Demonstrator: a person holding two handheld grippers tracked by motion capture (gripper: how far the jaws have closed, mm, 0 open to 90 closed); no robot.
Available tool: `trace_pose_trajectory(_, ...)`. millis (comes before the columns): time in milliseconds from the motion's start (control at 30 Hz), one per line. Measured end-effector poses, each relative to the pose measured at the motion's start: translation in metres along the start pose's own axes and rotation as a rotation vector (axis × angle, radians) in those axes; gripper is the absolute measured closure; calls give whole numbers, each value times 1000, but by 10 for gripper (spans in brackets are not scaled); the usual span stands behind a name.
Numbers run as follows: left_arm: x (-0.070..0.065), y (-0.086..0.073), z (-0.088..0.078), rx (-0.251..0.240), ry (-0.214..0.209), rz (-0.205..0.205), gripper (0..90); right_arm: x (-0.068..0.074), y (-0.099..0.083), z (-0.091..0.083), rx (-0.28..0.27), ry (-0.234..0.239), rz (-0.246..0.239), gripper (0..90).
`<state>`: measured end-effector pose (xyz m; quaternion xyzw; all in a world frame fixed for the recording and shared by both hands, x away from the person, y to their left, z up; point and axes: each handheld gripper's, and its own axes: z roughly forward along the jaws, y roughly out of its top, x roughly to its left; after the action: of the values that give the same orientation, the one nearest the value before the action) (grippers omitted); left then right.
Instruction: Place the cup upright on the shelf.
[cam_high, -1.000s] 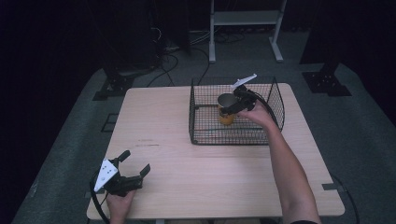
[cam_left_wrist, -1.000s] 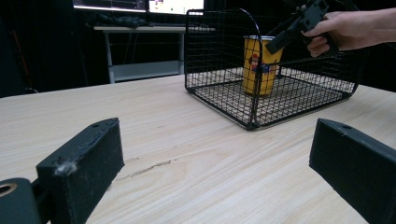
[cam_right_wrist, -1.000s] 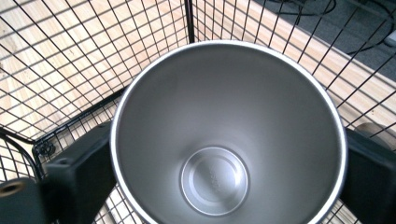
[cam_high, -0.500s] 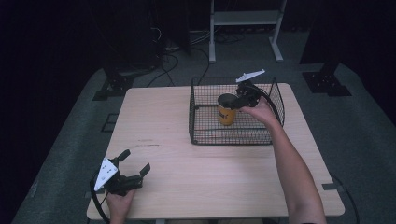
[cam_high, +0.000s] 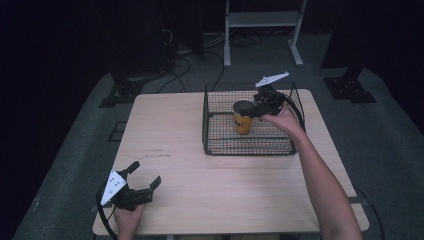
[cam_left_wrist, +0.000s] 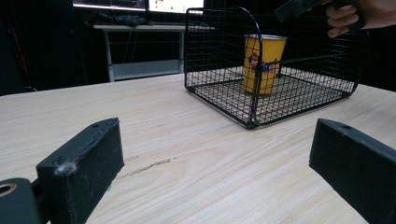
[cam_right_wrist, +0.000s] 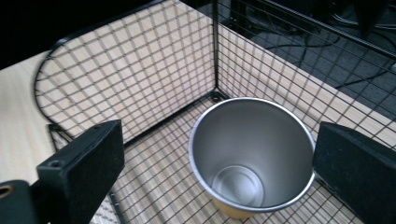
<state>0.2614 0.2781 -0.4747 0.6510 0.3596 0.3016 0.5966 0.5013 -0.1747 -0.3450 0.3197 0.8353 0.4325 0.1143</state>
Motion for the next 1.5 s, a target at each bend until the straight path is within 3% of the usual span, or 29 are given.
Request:
trace_pose_trajectory(367, 0, 0, 0, 1, -1, 0, 23, 13, -11, -25, -45, 50, -3, 20)
trace_pose_trajectory(1000, 0, 0, 0, 4, 0, 6, 23, 32, -31, -53, -48, 109, -16, 20)
trace_pose_trajectory(1500, -1, 0, 1, 7, 0, 8, 23, 50, -56, -72, -74, 147, -23, 20)
